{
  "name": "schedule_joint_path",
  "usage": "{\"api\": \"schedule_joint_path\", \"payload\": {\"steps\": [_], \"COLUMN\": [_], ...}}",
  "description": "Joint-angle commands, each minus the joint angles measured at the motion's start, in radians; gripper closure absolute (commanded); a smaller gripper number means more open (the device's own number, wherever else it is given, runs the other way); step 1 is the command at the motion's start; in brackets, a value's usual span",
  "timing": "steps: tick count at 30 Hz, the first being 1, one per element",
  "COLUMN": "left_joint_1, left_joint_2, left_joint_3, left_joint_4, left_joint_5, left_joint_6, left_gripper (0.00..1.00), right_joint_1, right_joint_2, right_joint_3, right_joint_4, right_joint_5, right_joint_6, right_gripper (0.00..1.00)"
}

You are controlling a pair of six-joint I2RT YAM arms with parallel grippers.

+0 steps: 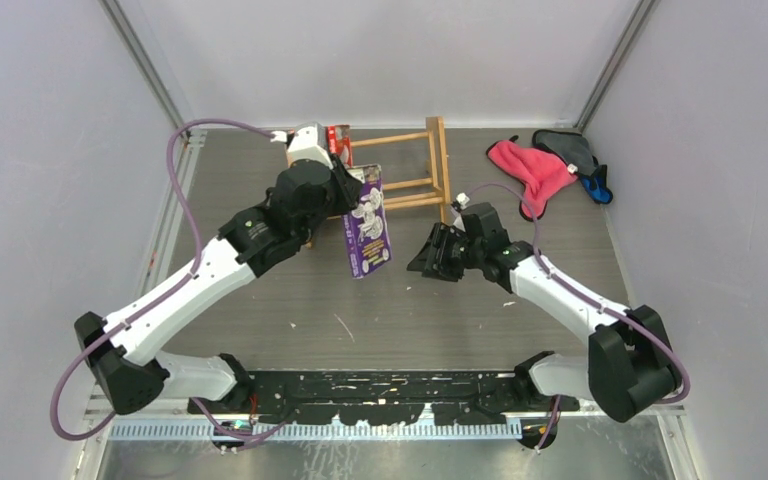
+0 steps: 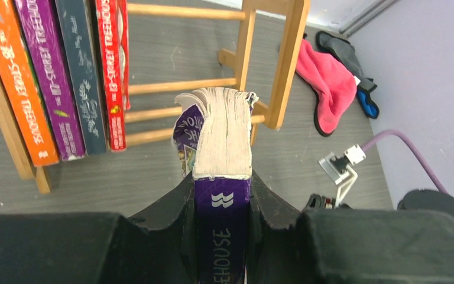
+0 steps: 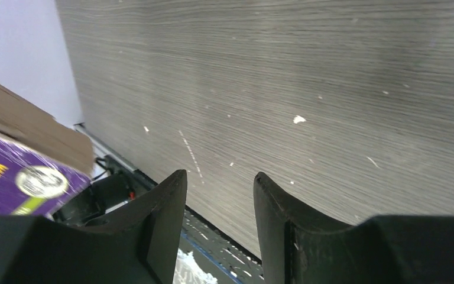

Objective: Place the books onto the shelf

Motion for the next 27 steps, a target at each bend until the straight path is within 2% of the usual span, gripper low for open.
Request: {"api": "schedule_joint_path", "payload": {"steps": [1,10,17,22,27], "left_joint_1": [-0.020,-0.022,-0.023,-0.016,0.004], "left_joint_2": [0.037,0.197,0.281,0.325,0.364], "left_joint_3": [0.119,0.261,0.269,0.243,0.241], "left_joint_4": [0.118,0.178,0.303,0.449,0.548], "left_joint_5": [-0.132,-0.185,-0.238,-0.263,-0.284], "left_joint_6": [0.106,0.274,0.388,0.471,0.483], "left_gripper": [1.00,1.00,1.00,1.00,1.00], "right_joint_1": [-0.005,-0.003,-0.004,-0.003,-0.003], "right_joint_2": [-0.067,-0.140,-0.231,-0.285,-0.303], "right_joint_3": [0.015,0.034,0.040,0.020,0.009], "right_joint_4": [-0.078,-0.208,-0.280,-0.295,-0.315], "right_joint_5": [0.107,0.296,0.482,0.527,0.535], "right_joint_6": [-0.063,-0.152,-0.160,-0.155,-0.154], "right_gripper": [0.50,0.50,0.50,0.51,0.51]}}
